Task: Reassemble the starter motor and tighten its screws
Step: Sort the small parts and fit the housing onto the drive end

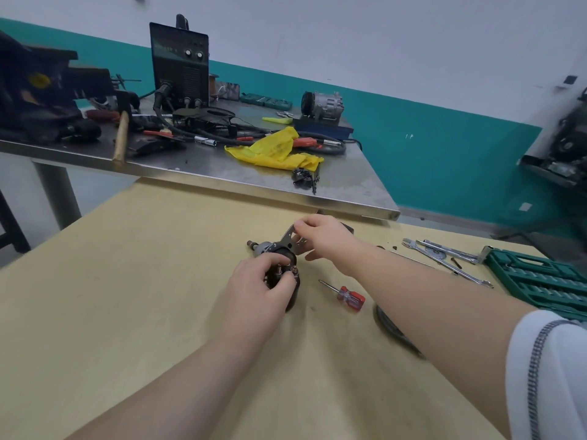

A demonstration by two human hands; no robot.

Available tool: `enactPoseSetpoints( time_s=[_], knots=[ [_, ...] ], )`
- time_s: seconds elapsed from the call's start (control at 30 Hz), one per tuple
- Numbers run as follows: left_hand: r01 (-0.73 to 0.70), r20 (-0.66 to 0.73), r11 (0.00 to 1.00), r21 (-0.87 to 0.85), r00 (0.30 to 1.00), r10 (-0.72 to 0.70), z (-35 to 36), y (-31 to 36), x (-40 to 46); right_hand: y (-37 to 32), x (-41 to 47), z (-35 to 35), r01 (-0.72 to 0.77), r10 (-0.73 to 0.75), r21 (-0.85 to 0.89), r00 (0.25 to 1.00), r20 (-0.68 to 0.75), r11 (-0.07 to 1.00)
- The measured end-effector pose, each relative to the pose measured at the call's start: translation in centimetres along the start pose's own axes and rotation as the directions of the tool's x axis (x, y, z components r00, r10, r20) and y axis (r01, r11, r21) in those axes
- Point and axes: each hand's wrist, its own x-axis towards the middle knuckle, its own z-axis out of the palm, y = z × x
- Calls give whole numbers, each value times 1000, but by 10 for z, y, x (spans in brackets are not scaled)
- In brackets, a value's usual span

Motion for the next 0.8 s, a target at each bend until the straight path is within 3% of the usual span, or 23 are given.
enactPoseSetpoints(
  time_s=[0.13, 0.2, 0.3, 0.4, 0.6, 0.73, 0.8],
  knots=[
    [-52, 32, 991, 122, 998, 48, 0, 2, 2, -6, -1, 2, 55, -52, 142, 998, -24, 988],
    [-106, 88, 970, 221, 992, 89, -1, 3, 2, -15, -1, 1, 73, -62, 103, 992, -106, 992],
    [-120, 140, 967, 226, 986, 89, -3, 3, 3, -29, -8, -10, 107, -102, 7, 967, -234, 994],
    [-83, 90, 968, 237, 994, 63, -4, 1, 4, -41, -25, -31, 182, -199, -84, 936, -291, 980],
    [-53, -61, 930, 363, 995, 80, -11, 5, 4, -55, -83, -66, 328, -329, -61, 883, -336, 943],
    [-271, -6, 956, 115, 962, 273, -13, 16, -15, -57, -127, -73, 369, -388, -121, 882, -266, 922],
    [-263, 89, 962, -76, 959, 269, -12, 23, -34, -55, -144, -70, 353, -385, -168, 894, -230, 921]
  ],
)
